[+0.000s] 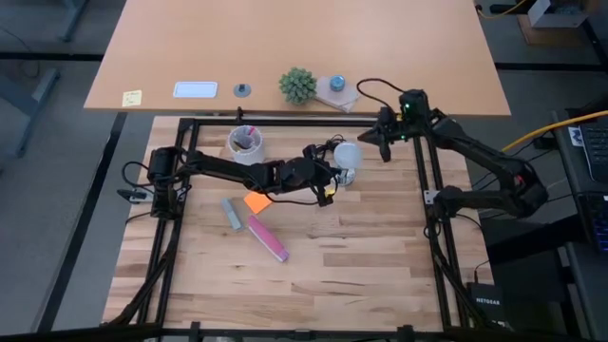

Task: Screw lightbulb
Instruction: Insert the lightbulb into the lamp

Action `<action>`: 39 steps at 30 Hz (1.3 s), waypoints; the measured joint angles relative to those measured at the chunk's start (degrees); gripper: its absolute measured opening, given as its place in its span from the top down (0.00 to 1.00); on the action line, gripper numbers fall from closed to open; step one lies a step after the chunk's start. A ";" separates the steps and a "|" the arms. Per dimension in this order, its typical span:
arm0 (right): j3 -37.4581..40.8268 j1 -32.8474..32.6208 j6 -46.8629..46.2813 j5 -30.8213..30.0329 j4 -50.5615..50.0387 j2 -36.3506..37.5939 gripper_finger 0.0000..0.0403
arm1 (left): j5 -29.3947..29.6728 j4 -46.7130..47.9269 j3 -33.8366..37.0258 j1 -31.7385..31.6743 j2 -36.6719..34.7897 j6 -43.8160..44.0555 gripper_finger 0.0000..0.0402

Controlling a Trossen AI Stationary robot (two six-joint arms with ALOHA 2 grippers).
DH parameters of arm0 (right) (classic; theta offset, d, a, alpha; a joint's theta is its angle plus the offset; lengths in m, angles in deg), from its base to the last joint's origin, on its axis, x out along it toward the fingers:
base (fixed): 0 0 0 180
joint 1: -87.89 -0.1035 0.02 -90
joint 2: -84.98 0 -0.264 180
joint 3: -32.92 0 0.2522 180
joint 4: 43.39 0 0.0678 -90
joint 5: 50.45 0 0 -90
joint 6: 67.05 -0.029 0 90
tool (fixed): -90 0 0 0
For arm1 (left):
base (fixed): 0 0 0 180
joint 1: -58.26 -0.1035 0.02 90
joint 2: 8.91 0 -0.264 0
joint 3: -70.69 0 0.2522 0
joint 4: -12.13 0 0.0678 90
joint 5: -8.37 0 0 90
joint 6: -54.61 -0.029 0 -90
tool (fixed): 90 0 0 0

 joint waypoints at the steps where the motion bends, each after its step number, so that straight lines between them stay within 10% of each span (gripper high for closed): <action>1: 0.00 -1.00 0.02 -1.10 -0.22 -0.13 0.99 | 0.02 0.06 0.00 -0.09 0.00 0.14 1.00; 14: -0.08 -7.71 1.22 -14.26 -4.14 -0.33 0.99 | 0.00 0.10 0.00 -0.76 0.00 0.38 1.00; 39: -0.07 -7.79 -0.22 -13.60 -4.52 -0.32 0.99 | 0.00 3.10 -0.02 -4.47 0.00 4.16 1.00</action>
